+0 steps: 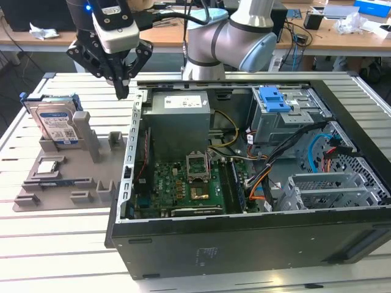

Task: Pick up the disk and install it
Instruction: 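Reach for the disk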

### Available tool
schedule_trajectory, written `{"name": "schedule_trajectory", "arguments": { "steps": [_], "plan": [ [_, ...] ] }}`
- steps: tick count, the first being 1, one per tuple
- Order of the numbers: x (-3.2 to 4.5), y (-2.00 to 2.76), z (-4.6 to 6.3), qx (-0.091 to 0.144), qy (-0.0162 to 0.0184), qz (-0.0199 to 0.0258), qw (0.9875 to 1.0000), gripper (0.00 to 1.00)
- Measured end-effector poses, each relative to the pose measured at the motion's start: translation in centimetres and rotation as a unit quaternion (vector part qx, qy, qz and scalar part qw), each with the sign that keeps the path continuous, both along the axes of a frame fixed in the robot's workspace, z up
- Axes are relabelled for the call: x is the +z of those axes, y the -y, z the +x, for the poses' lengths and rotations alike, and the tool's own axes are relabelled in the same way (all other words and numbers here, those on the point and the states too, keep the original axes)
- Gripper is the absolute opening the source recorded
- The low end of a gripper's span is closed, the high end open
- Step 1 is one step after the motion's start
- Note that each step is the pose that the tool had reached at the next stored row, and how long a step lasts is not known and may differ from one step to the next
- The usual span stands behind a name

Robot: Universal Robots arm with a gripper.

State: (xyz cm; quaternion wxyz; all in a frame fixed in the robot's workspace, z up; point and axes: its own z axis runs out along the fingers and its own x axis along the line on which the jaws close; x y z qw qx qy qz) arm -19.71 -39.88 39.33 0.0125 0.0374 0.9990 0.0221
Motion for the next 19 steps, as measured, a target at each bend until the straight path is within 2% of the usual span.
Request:
{"name": "schedule_trajectory", "arguments": {
  "steps": [19],
  "plan": [
    [0.0, 0.0, -3.0, 0.0, 0.0, 0.0, 1.0, 0.11]
  ]
}}
